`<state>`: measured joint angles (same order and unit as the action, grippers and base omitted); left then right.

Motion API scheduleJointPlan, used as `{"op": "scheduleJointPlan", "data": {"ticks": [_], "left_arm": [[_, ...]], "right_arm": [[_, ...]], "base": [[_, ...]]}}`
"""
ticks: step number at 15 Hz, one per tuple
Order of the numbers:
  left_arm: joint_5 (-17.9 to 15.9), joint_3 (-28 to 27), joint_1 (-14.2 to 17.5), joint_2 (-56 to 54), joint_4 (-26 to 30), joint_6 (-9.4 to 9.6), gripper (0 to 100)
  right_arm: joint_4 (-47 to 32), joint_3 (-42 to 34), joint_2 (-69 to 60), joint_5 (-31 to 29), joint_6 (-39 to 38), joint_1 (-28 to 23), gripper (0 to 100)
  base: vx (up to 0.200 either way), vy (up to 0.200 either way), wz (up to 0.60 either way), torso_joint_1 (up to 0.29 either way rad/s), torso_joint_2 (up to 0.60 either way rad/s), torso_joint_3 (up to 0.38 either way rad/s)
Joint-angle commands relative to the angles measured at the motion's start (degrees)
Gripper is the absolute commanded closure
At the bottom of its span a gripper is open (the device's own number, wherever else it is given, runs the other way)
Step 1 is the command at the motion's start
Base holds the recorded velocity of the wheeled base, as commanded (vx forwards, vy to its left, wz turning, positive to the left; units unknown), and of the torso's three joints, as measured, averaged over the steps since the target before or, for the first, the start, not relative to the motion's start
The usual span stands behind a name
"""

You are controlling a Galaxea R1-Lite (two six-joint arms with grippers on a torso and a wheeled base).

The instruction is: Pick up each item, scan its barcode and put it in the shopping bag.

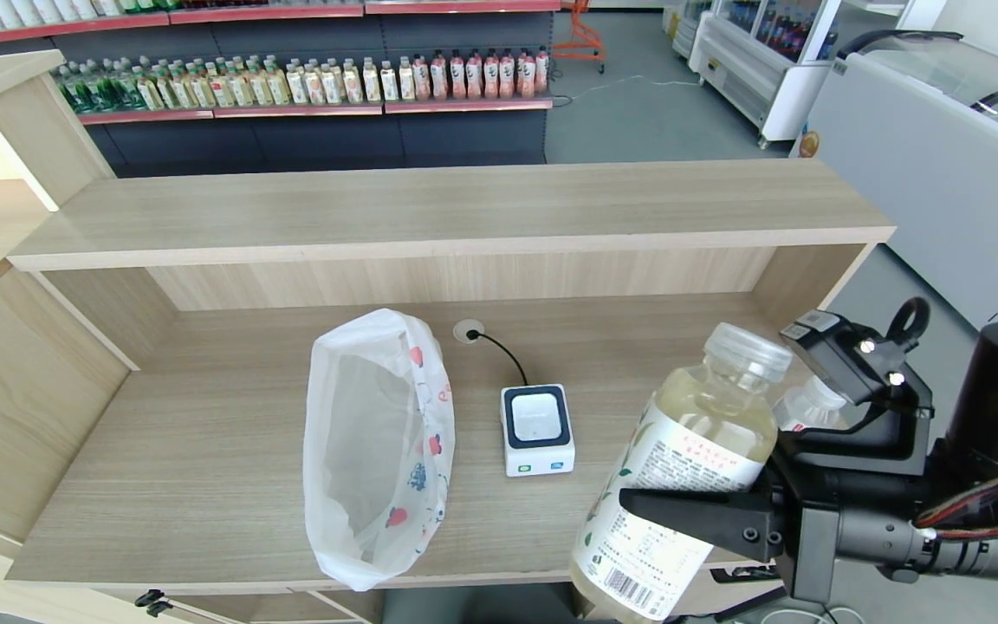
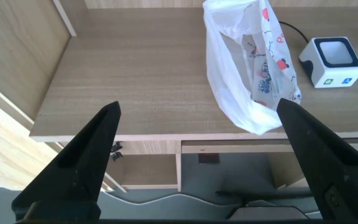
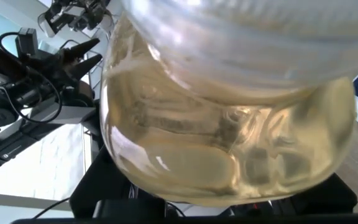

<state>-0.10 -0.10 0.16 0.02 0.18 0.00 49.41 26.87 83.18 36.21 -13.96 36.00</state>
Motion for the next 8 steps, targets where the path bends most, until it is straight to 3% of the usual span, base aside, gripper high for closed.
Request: {"op": "scheduleJointPlan", "data": {"ticks": [1,8], "left_arm": [[0.0,0.0,0.0,0.0,0.0,0.00,0],[0.0,0.0,0.0,0.0,0.0,0.00,0]], "right_arm": [[0.0,-0.1,0.2,0.3,-0.1,0.0,100],[-1.1,-0.1,-0.1,0.4,-0.5,0.0,100]], "base": [[0.000,0.000,0.00,0.000,0.00,0.000],[0.000,0.000,0.00,0.000,0.00,0.000]]}}
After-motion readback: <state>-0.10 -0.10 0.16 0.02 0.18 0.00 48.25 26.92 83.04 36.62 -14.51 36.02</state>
